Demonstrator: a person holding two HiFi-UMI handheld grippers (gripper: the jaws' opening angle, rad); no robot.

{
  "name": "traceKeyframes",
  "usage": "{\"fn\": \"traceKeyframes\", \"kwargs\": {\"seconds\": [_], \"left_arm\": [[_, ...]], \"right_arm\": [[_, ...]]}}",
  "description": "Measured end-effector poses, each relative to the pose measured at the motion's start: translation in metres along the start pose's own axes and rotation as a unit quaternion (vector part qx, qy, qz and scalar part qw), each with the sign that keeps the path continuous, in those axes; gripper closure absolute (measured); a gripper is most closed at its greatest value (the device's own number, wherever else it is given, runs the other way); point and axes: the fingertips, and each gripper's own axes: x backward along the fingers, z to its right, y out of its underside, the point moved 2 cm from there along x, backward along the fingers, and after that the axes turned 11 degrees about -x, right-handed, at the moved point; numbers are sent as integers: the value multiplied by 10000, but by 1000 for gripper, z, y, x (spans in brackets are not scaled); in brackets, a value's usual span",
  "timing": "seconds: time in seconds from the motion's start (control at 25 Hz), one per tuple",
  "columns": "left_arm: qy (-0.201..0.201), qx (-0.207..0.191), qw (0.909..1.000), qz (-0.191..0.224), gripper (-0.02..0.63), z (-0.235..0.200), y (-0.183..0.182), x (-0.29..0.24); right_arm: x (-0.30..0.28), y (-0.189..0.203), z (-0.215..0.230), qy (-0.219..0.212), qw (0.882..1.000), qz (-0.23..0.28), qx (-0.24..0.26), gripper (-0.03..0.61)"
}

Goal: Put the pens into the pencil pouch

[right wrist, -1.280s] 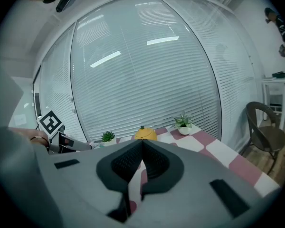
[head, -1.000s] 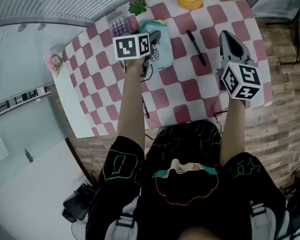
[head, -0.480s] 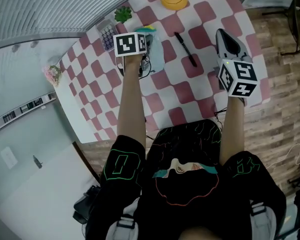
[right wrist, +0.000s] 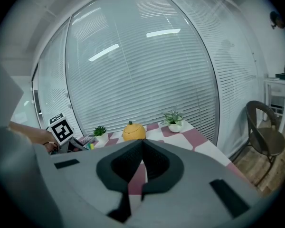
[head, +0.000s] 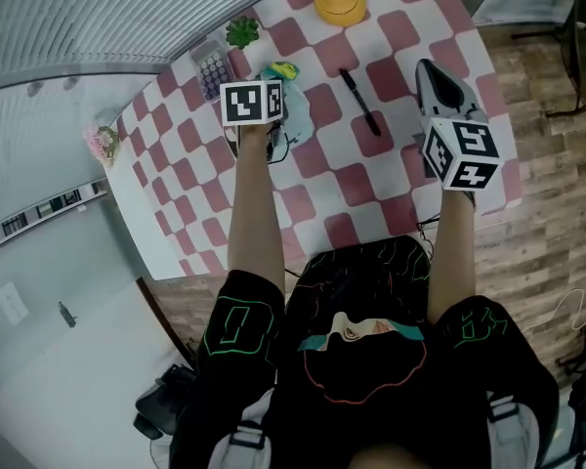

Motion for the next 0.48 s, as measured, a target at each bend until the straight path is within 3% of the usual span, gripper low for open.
{"fn": "traceKeyframes", "kwargs": {"seconds": [0.2,0.32,0.48], "left_arm": [[-174,258,9926,1177,600,-8,-9,31],[-533,417,9772,2012,600,-17,-14,62],[-1297,770,9500,2735,600,-34,-7,111]], "right_arm": [[1,-2,-7,-112,9999,-29,62,589],[2,-2,-18,-205,9997,-37,113,589],[4,-6,-42,-406,9987,-2,294,589]]}}
